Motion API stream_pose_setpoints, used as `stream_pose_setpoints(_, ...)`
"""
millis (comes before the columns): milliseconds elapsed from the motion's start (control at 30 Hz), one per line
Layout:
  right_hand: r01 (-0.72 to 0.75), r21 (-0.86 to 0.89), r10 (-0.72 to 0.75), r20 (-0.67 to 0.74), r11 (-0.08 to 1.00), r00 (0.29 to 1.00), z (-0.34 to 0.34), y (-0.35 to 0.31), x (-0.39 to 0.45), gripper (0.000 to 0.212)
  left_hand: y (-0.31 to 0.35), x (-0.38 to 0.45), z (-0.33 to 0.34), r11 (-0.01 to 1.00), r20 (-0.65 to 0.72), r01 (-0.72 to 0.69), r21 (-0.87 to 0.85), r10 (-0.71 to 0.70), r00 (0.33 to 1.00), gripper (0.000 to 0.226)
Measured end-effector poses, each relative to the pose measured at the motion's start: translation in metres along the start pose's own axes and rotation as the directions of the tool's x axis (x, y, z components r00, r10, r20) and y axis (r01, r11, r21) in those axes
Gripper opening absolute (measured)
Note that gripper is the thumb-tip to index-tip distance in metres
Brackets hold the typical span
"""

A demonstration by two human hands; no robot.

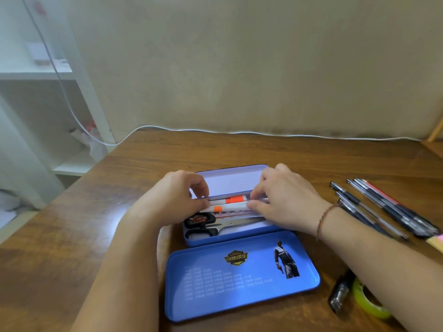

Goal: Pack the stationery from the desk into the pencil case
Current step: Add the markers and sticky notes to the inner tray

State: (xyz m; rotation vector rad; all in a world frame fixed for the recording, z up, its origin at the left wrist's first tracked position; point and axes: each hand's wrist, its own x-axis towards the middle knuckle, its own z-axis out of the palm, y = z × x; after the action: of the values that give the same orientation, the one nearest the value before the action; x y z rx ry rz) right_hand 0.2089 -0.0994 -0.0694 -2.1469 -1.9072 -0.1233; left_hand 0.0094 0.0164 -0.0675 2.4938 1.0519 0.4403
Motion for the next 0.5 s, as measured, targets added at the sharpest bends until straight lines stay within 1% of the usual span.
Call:
stream_pose_setpoints(33,-0.012,-0.012,0.012,0.019,1.0,1.0,0.002,-0.003,0.002,0.035,0.001,0.001,0.001,1.0,-0.003,0.004,-0.011,-0.004,1.0,0.015)
stream_pose_setpoints(100,-0.067,0.021,0.067,0.027,0.998,0.997,0.007,-0.01,0.005,0.037,0.0,0.002,0.003,0.999,-0.015,0.005,-0.033,-0.005,1.0,0.013)
stream_pose_setpoints(233,-0.153,0.018,0.154,-0.057,0.988,0.986,0.016,-0.023,0.006,0.037,0.0,0.003,0.005,0.999,-0.011,0.008,-0.05,-0.009,1.0,0.02)
stream_pose_setpoints(300,-0.227,0.069,0.232,-0.073,0.971,0.97,0.016,-0.025,0.006,0.036,-0.001,0.003,0.005,0.998,0.004,0.017,-0.066,-0.016,1.0,0.023)
stream_pose_setpoints(367,-0.312,0.197,0.325,-0.039,0.929,0.945,0.014,-0.021,0.009,0.032,-0.001,0.004,0.004,0.997,0.02,0.018,-0.077,-0.017,1.0,0.026)
stream_pose_setpoints(400,-0.351,0.291,0.369,-0.009,0.89,0.929,0.012,-0.019,0.01,0.031,-0.002,0.004,0.004,0.997,0.024,0.017,-0.079,-0.016,1.0,0.026)
stream_pose_setpoints(467,-0.391,0.505,0.435,0.033,0.769,0.9,0.01,-0.019,0.013,0.03,-0.004,0.004,0.003,0.997,0.019,0.005,-0.079,-0.003,1.0,0.025)
stream_pose_setpoints(500,-0.388,0.584,0.45,0.042,0.713,0.892,0.008,-0.022,0.014,0.029,-0.004,0.004,0.002,0.997,0.017,-0.002,-0.079,0.004,1.0,0.024)
